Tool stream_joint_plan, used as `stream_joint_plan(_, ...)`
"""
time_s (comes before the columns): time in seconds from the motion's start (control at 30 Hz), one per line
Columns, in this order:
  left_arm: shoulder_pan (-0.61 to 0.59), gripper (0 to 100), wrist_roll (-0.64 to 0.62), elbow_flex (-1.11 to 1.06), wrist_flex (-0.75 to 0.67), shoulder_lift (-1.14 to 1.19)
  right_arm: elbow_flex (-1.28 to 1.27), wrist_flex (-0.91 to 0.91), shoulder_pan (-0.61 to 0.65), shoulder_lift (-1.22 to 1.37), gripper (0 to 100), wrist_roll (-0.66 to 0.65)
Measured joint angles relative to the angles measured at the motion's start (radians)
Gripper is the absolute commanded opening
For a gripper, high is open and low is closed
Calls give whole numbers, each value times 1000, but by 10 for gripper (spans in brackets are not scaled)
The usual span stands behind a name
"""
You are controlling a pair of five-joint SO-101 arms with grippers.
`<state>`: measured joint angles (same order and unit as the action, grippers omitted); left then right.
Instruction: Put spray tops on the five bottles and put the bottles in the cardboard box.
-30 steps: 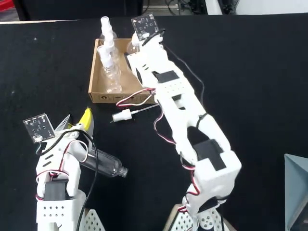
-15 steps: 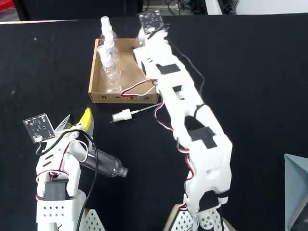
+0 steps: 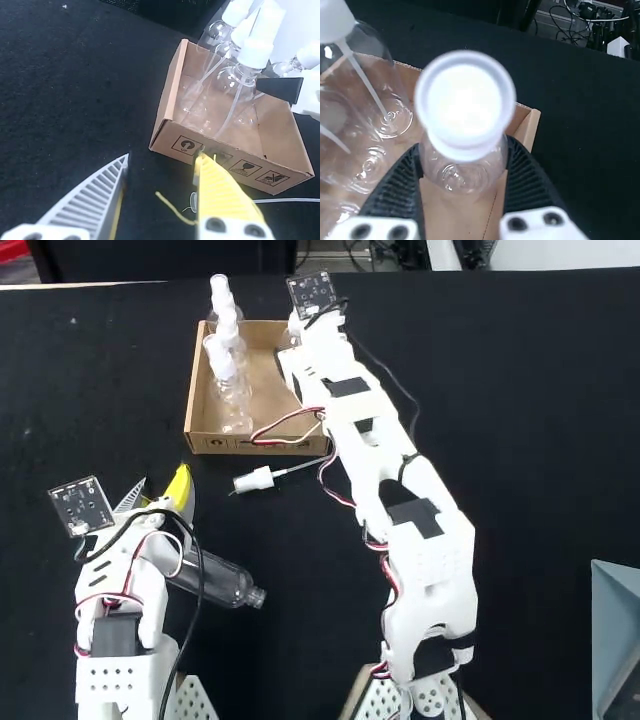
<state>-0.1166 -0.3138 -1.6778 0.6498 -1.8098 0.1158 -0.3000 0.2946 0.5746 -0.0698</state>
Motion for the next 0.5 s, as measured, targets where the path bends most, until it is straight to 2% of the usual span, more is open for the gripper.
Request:
stream_joint_plan(0.13,0,195,0,0,0,0,0,2,0,5,127,0)
stream_joint_plan(0.5,0,195,0,0,0,0,0,2,0,5,140,0)
